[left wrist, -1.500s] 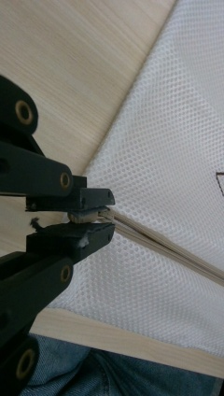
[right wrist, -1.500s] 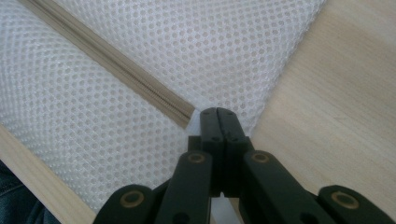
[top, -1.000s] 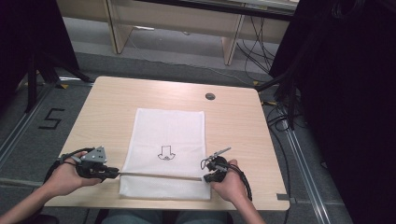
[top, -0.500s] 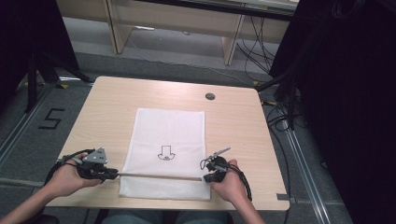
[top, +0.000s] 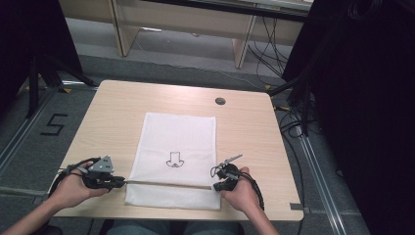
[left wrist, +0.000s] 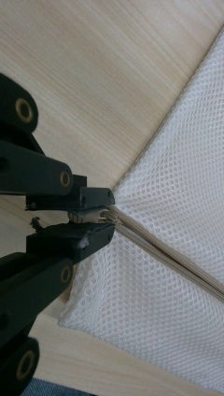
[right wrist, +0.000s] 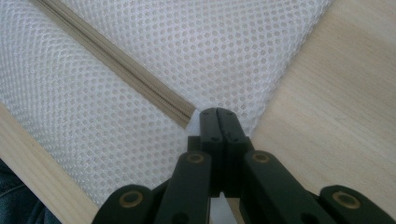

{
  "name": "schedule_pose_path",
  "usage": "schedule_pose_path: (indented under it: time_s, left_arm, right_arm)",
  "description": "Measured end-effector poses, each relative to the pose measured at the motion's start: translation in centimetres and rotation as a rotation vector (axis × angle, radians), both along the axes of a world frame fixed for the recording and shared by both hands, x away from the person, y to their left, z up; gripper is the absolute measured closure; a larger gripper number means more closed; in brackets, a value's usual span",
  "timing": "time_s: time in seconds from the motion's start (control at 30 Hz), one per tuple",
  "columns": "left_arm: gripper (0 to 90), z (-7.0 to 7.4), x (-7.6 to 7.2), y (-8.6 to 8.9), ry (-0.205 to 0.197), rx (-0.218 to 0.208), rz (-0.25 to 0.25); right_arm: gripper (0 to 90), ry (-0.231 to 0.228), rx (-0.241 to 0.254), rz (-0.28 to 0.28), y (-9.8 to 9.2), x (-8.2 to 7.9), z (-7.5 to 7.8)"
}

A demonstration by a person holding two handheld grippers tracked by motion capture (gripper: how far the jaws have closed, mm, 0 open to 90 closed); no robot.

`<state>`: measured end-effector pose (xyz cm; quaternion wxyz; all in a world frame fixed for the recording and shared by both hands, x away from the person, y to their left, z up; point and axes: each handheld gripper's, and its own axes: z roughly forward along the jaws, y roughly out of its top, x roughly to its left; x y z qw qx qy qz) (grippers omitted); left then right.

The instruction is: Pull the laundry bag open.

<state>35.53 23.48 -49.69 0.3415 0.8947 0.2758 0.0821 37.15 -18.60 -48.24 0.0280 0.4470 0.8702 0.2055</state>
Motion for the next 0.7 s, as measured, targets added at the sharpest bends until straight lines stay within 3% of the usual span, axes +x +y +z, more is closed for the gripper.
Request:
schedule_pose_path:
  time_s: [0.03, 0.1, 0.2, 0.23, 0.3, 0.37, 0.43, 0.5, 0.57, 0.7]
  left_arm:
    - [79.9, 0.06, 0.06, 0.09, -0.013, 0.007, -0.006]
    - [76.7, 0.01, -0.02, 0.11, 0.007, -0.025, 0.012]
    - [67.0, 0.11, 0.05, 0.29, 0.0, -0.04, 0.002]
    - [63.7, 0.2, -0.12, 0.3, -0.001, -0.088, 0.031]
    - [56.3, 0.29, -0.06, 0.42, -0.017, -0.137, 0.038]
    - [50.0, 0.29, 0.07, 0.48, -0.028, -0.17, 0.059]
    - [45.4, 0.33, 0.27, 0.6, -0.047, -0.164, 0.069]
    - [42.3, 0.31, 0.26, 0.41, -0.048, -0.195, 0.088]
    - [39.9, 0.43, 0.43, 0.39, -0.06, -0.202, 0.098]
    - [35.8, 0.7, 0.48, 0.32, -0.054, -0.22, 0.164]
  right_arm:
    - [90.0, -0.003, 0.001, 0.0, -0.01, -0.03, -0.01]
    - [89.4, -0.006, 0.018, -0.006, -0.05, -0.07, -0.1]
    - [79.0, -0.008, 0.04, -0.008, -0.21, -0.15, 0.18]
    - [77.8, -0.03, 0.046, -0.024, -0.17, -0.25, 0.31]
    - [76.2, -0.069, 0.023, -0.03, -0.24, -0.38, 0.64]
    - [73.4, -0.117, 0.043, -0.02, -0.37, -0.26, 0.76]
    - [71.2, -0.134, 0.041, -0.027, -0.45, -0.22, 0.84]
    - [68.9, -0.128, 0.043, -0.034, -0.56, -0.26, 0.85]
    - [67.5, -0.169, 0.042, -0.018, -0.71, -0.06, 0.6]
    - [65.3, -0.156, 0.054, -0.039, -0.67, -0.1, 0.77]
